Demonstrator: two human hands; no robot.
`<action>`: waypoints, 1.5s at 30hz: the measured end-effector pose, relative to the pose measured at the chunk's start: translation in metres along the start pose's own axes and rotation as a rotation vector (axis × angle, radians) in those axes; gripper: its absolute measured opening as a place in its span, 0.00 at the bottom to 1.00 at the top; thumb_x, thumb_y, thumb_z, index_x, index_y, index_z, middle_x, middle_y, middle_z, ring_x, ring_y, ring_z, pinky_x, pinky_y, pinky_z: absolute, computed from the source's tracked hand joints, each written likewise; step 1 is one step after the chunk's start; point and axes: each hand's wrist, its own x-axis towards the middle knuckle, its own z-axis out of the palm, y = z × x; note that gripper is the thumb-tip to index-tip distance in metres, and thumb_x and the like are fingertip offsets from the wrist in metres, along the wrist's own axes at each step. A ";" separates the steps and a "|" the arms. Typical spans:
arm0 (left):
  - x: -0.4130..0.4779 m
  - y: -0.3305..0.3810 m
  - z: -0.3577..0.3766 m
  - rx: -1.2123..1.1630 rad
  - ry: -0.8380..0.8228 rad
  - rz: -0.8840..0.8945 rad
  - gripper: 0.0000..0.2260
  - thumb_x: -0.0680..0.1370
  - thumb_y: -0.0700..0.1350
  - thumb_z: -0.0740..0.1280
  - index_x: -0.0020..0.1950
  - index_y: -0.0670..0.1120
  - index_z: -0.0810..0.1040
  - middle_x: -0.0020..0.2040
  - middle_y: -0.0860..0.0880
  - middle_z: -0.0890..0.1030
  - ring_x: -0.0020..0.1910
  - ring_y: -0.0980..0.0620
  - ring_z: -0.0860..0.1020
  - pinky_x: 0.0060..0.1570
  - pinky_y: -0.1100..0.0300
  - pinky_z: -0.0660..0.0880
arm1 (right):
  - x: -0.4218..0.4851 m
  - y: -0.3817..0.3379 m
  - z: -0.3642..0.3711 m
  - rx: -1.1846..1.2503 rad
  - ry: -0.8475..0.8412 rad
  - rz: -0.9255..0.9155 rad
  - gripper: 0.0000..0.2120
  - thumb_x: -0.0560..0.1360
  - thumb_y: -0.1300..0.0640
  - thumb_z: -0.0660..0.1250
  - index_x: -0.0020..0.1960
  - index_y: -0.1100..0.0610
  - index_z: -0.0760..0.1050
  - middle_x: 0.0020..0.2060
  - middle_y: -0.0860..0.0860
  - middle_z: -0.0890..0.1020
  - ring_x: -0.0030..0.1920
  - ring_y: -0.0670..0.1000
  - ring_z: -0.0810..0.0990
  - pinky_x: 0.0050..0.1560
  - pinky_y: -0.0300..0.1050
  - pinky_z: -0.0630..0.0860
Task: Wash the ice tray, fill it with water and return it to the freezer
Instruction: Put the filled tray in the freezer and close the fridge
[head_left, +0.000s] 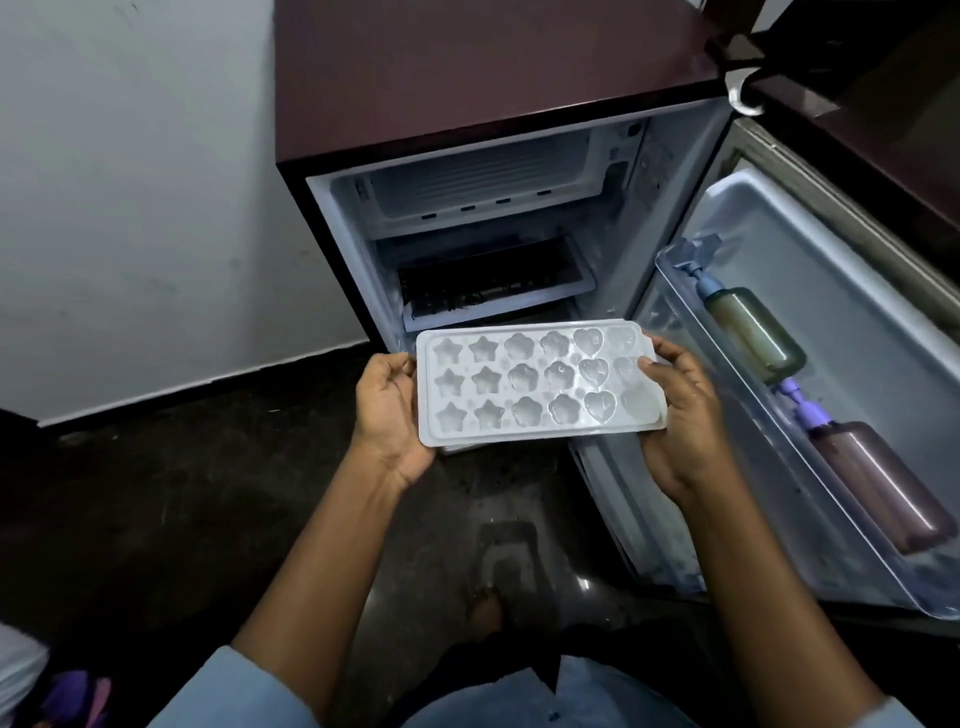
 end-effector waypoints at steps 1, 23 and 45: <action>0.006 0.003 0.002 -0.003 0.022 0.011 0.27 0.85 0.51 0.52 0.43 0.46 0.89 0.56 0.41 0.89 0.54 0.38 0.88 0.45 0.42 0.86 | 0.008 0.000 0.004 -0.009 0.001 -0.001 0.11 0.81 0.66 0.65 0.58 0.54 0.77 0.50 0.51 0.88 0.46 0.52 0.87 0.39 0.46 0.83; 0.169 0.027 0.020 0.107 0.253 0.341 0.18 0.84 0.42 0.64 0.38 0.46 0.88 0.40 0.48 0.89 0.38 0.51 0.89 0.32 0.55 0.83 | 0.218 0.037 0.062 -0.305 -0.040 -0.250 0.30 0.74 0.54 0.68 0.75 0.61 0.73 0.67 0.50 0.82 0.68 0.49 0.80 0.67 0.45 0.77; 0.283 0.105 0.051 0.370 0.115 0.661 0.17 0.84 0.57 0.65 0.65 0.49 0.85 0.59 0.46 0.88 0.60 0.43 0.86 0.63 0.44 0.81 | 0.356 0.005 0.143 -0.811 -0.003 -0.497 0.29 0.84 0.48 0.63 0.82 0.57 0.62 0.78 0.56 0.69 0.74 0.57 0.71 0.59 0.38 0.68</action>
